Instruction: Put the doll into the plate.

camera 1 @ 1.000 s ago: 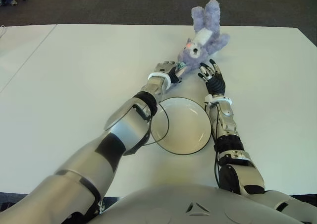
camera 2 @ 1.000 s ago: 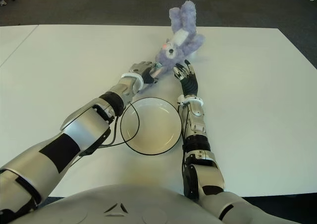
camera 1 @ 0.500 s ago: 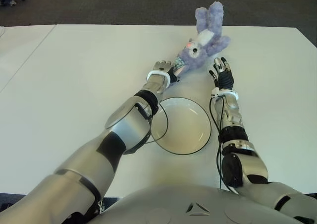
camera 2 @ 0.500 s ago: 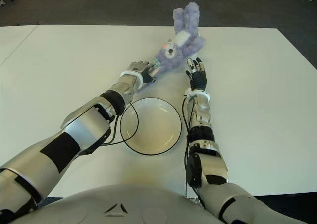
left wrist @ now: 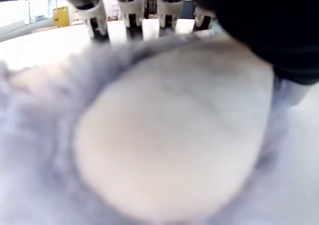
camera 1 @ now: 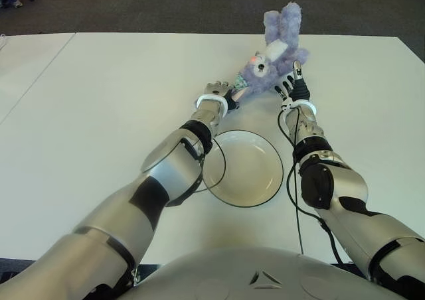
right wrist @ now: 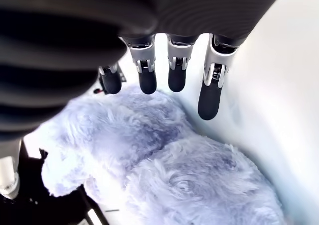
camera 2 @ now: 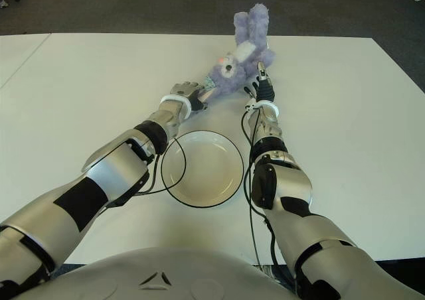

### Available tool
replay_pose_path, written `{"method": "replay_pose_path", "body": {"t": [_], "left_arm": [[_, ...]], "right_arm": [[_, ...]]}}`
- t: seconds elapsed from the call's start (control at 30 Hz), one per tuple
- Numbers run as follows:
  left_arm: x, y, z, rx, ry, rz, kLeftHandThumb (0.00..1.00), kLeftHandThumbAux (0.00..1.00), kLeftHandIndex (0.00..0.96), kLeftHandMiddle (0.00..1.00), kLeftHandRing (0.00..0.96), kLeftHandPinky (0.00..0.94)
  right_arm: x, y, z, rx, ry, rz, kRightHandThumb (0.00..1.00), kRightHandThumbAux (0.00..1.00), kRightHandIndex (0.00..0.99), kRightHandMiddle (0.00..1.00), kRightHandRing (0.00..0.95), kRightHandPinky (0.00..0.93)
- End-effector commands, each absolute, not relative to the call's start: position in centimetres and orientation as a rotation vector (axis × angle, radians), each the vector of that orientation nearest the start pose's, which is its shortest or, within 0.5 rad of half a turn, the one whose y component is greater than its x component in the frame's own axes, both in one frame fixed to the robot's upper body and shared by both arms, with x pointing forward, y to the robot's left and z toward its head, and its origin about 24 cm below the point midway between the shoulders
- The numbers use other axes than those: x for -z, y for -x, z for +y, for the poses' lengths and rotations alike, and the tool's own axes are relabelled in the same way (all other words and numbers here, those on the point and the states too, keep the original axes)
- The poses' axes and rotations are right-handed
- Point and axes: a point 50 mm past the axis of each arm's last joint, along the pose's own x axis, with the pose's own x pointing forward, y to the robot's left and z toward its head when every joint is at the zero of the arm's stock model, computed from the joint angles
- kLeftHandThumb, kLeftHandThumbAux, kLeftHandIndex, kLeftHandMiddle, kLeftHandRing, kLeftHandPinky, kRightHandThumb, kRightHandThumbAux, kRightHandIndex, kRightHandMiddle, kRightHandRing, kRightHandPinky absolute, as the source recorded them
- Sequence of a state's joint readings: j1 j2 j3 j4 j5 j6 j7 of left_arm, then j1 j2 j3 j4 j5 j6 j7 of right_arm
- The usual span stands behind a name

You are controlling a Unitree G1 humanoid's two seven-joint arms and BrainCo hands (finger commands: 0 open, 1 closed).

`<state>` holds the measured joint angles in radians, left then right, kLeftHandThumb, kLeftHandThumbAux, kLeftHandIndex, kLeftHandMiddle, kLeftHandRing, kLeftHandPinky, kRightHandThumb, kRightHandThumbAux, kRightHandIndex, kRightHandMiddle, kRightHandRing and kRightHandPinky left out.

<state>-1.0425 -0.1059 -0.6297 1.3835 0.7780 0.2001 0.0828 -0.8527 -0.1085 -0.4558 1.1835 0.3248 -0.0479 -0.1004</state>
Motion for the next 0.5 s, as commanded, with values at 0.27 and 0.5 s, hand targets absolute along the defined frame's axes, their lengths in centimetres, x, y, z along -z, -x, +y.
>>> {"method": "replay_pose_path", "body": {"t": [0.27, 0.5], "left_arm": [[-3.2, -35.7, 1.9, 0.406, -0.989, 0.295, 0.418, 0.447, 0.0, 0.04, 0.183, 0.314], [-4.6, -36.4, 1.6, 0.372, -0.807, 0.251, 0.286, 0.474, 0.0, 0.142, 0.267, 0.367]], "right_arm": [[0.5, -35.2, -17.1, 0.354, -0.501, 0.601, 0.095, 0.414, 0.0, 0.0, 0.0, 0.0], [-0.6, -36.1, -16.1, 0.282, -0.385, 0.563, 0.098, 0.373, 0.0, 0.0, 0.0, 0.04]]}}
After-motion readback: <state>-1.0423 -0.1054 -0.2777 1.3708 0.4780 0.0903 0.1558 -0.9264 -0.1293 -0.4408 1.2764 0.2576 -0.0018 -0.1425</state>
